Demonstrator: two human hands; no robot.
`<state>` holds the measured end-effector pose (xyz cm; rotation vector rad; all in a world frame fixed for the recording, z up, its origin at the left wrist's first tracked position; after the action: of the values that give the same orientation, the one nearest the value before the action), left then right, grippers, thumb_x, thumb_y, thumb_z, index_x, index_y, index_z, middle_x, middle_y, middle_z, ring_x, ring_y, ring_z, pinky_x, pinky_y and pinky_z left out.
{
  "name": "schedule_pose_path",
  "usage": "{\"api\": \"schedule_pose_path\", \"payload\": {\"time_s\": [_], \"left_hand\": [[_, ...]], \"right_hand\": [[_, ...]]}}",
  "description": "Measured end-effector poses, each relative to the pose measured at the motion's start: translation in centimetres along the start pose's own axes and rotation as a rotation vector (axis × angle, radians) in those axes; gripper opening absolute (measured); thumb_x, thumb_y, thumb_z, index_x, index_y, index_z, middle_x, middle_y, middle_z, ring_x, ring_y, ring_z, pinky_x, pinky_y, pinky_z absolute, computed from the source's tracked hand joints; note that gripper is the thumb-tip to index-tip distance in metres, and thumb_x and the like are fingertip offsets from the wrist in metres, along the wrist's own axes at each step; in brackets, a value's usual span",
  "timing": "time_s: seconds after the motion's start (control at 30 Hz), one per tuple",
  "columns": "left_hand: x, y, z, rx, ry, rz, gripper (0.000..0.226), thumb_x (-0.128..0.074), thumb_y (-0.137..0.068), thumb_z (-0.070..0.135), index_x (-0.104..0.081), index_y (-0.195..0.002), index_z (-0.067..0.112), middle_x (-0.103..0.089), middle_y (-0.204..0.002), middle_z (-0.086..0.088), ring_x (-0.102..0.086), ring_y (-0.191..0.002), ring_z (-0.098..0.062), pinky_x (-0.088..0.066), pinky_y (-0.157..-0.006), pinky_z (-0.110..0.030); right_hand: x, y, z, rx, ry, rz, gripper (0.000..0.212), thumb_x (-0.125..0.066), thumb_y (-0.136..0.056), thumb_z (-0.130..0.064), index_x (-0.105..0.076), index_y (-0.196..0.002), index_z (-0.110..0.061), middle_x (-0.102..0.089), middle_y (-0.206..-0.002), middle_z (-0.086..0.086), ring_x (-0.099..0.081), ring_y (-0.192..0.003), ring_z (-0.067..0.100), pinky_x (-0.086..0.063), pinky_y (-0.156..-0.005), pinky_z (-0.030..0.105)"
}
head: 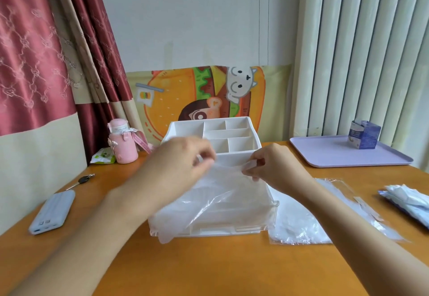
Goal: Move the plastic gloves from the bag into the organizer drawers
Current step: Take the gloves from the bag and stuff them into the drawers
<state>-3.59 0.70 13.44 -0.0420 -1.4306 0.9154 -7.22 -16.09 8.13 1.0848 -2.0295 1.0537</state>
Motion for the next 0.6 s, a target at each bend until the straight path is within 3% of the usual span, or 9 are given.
{"api": "schedule_pose_path", "payload": {"time_s": [0.07,0.13,0.23,0.33,0.4,0.47,0.53,0.6], "left_hand": [[-4.2,0.2,0.8,-0.063,-0.018,-0.245,0.017,-0.055,-0.095,0.027,-0.072,-0.1,0.026,-0.07,-0.097,0.013,-0.06,-0.084,-0.002,-0.043,-0.074,-0.015],[-7.0,0.4,0.7,-0.079,-0.041,-0.386,0.024,-0.051,-0.098,0.025,-0.071,-0.111,0.021,-0.069,-0.112,0.009,-0.06,-0.101,-0.006,-0.041,-0.083,-0.014],[-8.5,0.4,-1.1,-0.023,-0.04,-0.48,0.028,-0.055,-0.096,0.027,-0.066,-0.122,0.023,-0.063,-0.125,0.011,-0.055,-0.115,-0.005,-0.036,-0.088,-0.01],[-9.6,0.7,-3.0,0.038,0.009,-0.573,0.036,-0.064,-0.089,0.034,-0.062,-0.125,0.029,-0.058,-0.13,0.015,-0.051,-0.12,-0.003,-0.039,-0.098,-0.017],[-10.0,0.9,-3.3,0.035,0.017,-0.611,0.041,-0.065,-0.088,0.038,-0.059,-0.128,0.03,-0.054,-0.134,0.017,-0.047,-0.124,-0.001,-0.036,-0.099,-0.017],[-10.3,0.8,-3.3,0.035,0.036,-0.629,0.044,-0.066,-0.087,0.037,-0.057,-0.13,0.032,-0.054,-0.134,0.018,-0.048,-0.123,-0.002,-0.036,-0.098,-0.018],[-10.4,0.7,-2.9,0.024,0.078,-0.648,0.042,-0.067,-0.086,0.031,-0.059,-0.127,0.033,-0.06,-0.126,0.016,-0.054,-0.115,-0.005,-0.043,-0.096,-0.024],[-10.5,0.6,-2.7,0.039,0.154,-0.652,0.044,-0.07,-0.083,0.024,-0.061,-0.126,0.031,-0.063,-0.121,0.015,-0.057,-0.111,-0.007,-0.045,-0.097,-0.027]], "right_hand": [[0.2,0.0,-0.1,0.002,0.039,0.03,0.027,-0.069,-0.082,-0.019,-0.06,-0.057,-0.022,-0.058,-0.052,-0.011,-0.048,-0.042,0.002,-0.032,-0.04,0.008],[0.5,0.0,-0.2,-0.006,0.069,0.058,0.02,-0.068,-0.081,-0.02,-0.064,-0.062,-0.015,-0.064,-0.058,-0.004,-0.051,-0.048,0.006,-0.03,-0.041,0.011],[1.2,0.4,-0.8,-0.006,0.159,0.094,0.024,-0.075,-0.079,-0.031,-0.062,-0.072,-0.012,-0.058,-0.063,-0.004,-0.055,-0.064,0.019,-0.037,-0.05,0.024],[2.7,1.6,-3.1,0.098,0.202,0.174,0.022,-0.075,-0.079,-0.033,-0.058,-0.084,-0.02,-0.049,-0.071,-0.011,-0.052,-0.072,0.015,-0.039,-0.061,0.026],[1.7,2.2,-5.2,0.225,0.145,0.073,0.007,-0.071,-0.084,-0.022,-0.067,-0.089,-0.021,-0.062,-0.078,-0.01,-0.058,-0.077,0.012,-0.043,-0.067,0.022],[-0.9,2.5,-6.3,0.312,0.18,-0.106,0.021,-0.057,-0.092,-0.011,-0.073,-0.099,-0.023,-0.07,-0.096,-0.007,-0.062,-0.088,0.012,-0.046,-0.076,0.019],[-3.8,2.5,-5.7,0.298,0.3,-0.306,0.035,-0.045,-0.095,-0.006,-0.069,-0.114,-0.024,-0.067,-0.113,-0.002,-0.059,-0.102,0.015,-0.045,-0.085,0.022],[-5.4,2.4,-4.5,0.251,0.42,-0.456,0.036,-0.043,-0.096,-0.011,-0.061,-0.127,-0.019,-0.06,-0.125,0.004,-0.053,-0.114,0.02,-0.042,-0.093,0.028]]}}
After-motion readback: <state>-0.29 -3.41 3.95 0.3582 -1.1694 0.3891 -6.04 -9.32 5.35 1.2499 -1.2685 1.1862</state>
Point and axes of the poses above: each hand's wrist, its own y-axis away from the middle knuckle, its own x-axis out of the back of the hand, z = x × y, the point moved 9 cm from there along -y, towards the middle knuckle
